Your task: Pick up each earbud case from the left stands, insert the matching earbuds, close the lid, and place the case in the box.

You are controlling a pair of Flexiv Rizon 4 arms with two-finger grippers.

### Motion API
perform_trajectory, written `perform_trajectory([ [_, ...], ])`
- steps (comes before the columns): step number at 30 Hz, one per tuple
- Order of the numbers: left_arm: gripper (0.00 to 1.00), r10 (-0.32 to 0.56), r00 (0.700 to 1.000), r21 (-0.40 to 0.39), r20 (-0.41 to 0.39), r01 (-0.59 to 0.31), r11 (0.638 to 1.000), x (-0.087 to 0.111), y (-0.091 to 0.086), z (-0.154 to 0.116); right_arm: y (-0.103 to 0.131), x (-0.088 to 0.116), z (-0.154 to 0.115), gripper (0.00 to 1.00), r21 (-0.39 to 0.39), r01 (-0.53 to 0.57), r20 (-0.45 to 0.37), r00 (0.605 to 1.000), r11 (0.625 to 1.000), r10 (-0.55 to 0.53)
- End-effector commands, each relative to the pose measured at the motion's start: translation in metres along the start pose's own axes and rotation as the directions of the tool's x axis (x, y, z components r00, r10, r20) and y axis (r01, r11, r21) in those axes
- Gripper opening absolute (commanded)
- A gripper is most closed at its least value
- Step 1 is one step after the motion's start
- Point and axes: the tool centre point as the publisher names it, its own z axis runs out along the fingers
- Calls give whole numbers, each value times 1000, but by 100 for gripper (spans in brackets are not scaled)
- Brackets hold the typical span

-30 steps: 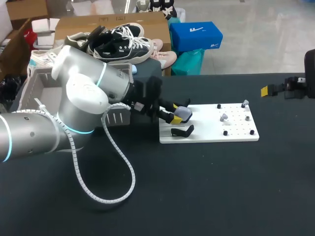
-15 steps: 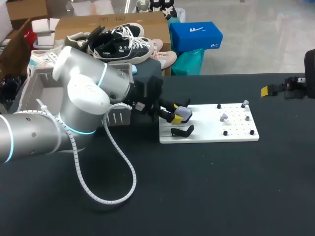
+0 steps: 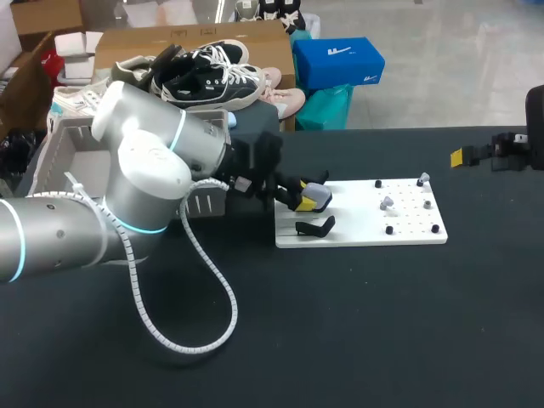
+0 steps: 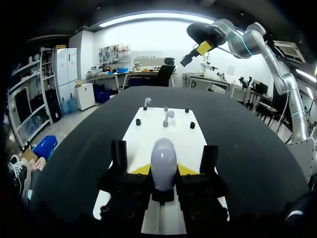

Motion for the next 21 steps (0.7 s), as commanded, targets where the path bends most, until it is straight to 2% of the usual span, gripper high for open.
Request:
perform_trajectory([
  [1,13,-1,1000,4,-2,1,1000,1,2,-1,-1,0,-1,100,-4,1,-1,1000,1000,-1],
  [2,5,-2,1000,5,-2,2,1000,1,3,-1,-1,0,-1,100,-4,1,-1,1000,1000,-1],
  [4,0,-2,1000,9,-1,2,1000,1,3,-2,-1,0,-1,100,-4,1,-1,1000,1000,-1],
  [13,0,7,1000,18,17,-7,1000,-4,3,-8,-1,0,-1,100,-4,1,-1,1000,1000,-1],
  [21,0,20,997,8,68,-21,1000,-17,1,-15,-1,0,-1,100,-4,1,-1,1000,1000,-1],
])
